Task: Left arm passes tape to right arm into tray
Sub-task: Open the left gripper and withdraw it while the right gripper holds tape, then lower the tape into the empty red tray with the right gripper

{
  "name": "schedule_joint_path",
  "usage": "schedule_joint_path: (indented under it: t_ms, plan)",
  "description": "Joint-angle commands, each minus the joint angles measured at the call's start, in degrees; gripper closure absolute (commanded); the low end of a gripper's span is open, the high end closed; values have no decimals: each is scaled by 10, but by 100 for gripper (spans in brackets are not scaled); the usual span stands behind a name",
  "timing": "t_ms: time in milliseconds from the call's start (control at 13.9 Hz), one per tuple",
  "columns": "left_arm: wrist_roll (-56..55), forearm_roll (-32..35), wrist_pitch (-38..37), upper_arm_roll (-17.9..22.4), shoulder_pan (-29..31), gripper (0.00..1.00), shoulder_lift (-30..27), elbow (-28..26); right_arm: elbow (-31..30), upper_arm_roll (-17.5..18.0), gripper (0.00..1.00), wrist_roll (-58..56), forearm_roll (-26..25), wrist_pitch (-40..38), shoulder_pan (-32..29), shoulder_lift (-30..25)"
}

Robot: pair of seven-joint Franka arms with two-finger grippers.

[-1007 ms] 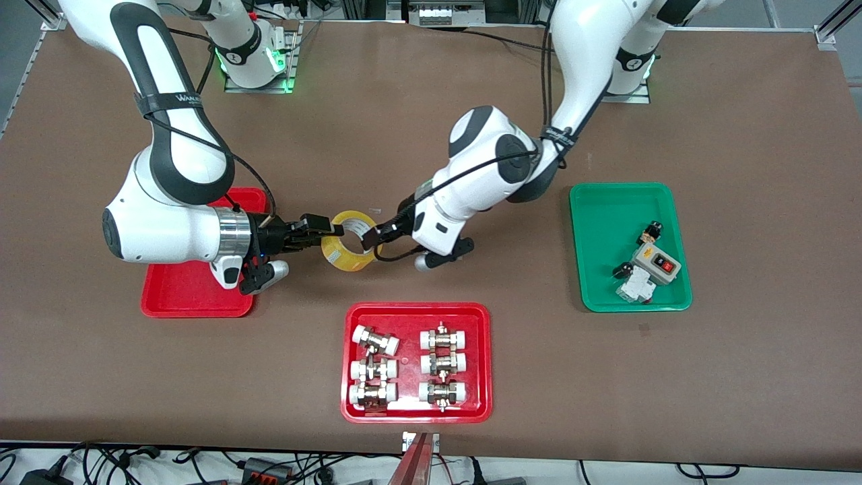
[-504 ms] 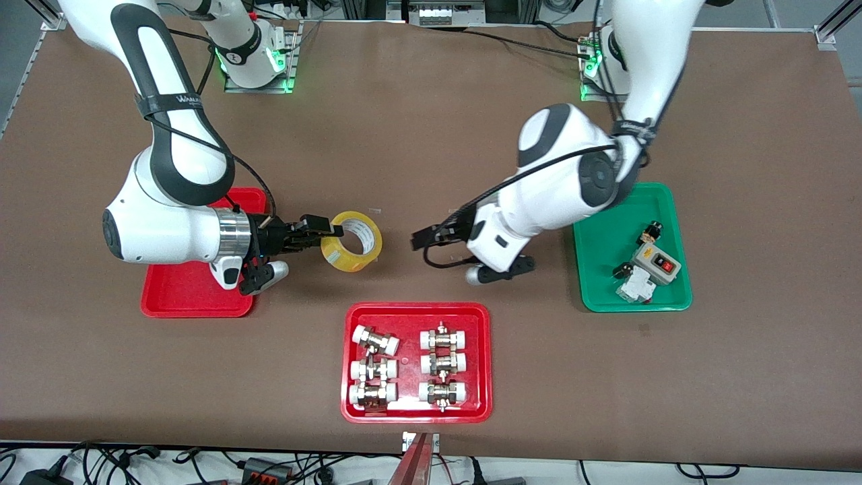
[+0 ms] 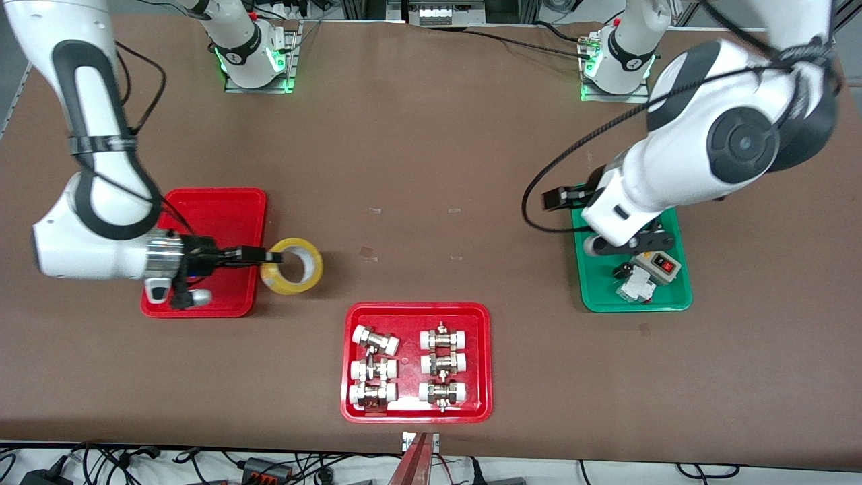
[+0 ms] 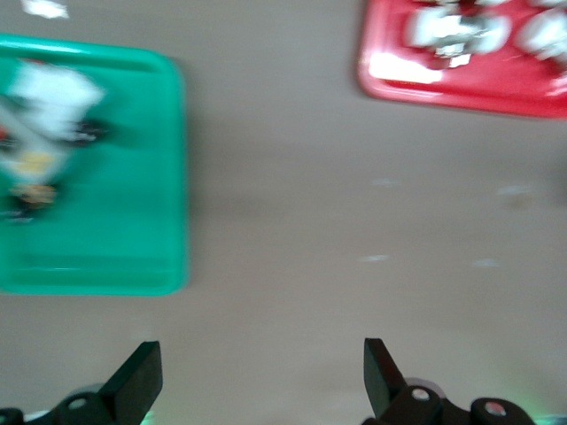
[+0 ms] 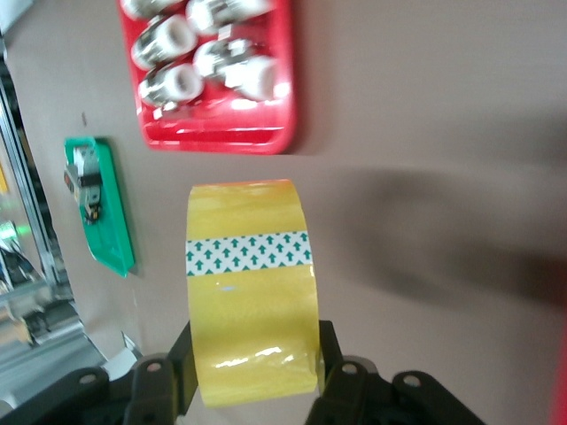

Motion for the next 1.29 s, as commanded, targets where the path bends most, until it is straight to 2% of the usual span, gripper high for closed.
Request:
schedule_joint_path:
  t_ms: [0, 144, 216, 288, 432, 504, 647, 863, 1151, 1223]
  plan:
    - [96, 67, -40, -3, 32, 0, -35, -11, -10, 11, 74, -2, -22, -45, -78, -10]
    - [152, 67, -37, -4, 75, 0, -54, -32, -11, 11, 74, -7, -43, -76, -124, -7]
    - [158, 68, -29, -10, 94, 0, -73, -63, -16, 11, 74, -8, -62, -79, -141, -7]
    - [158, 69, -10, -10, 99, 0, -99, -101, -18, 11, 74, -13, -83, -80, -153, -7]
    - [161, 69, 67, -11, 123, 0, -167, -212, -22, 11, 74, -61, -108, -80, -172, 6]
    - [160, 70, 75, -11, 123, 0, -173, -220, -22, 11, 74, -83, -109, -80, -183, 19]
    - [157, 74, 76, -4, 127, 0, -153, -190, -22, 11, 74, -118, -109, -80, -195, 40]
    - [159, 107, 78, -5, 153, 0, -145, -176, -20, 12, 74, -137, -102, -78, -197, 52]
    - [165, 82, 58, -13, 159, 0, -169, -170, -15, 12, 72, -175, -99, -71, -201, 80]
    - [163, 82, 57, -13, 159, 0, -173, -172, -15, 12, 69, -175, -99, -69, -202, 81]
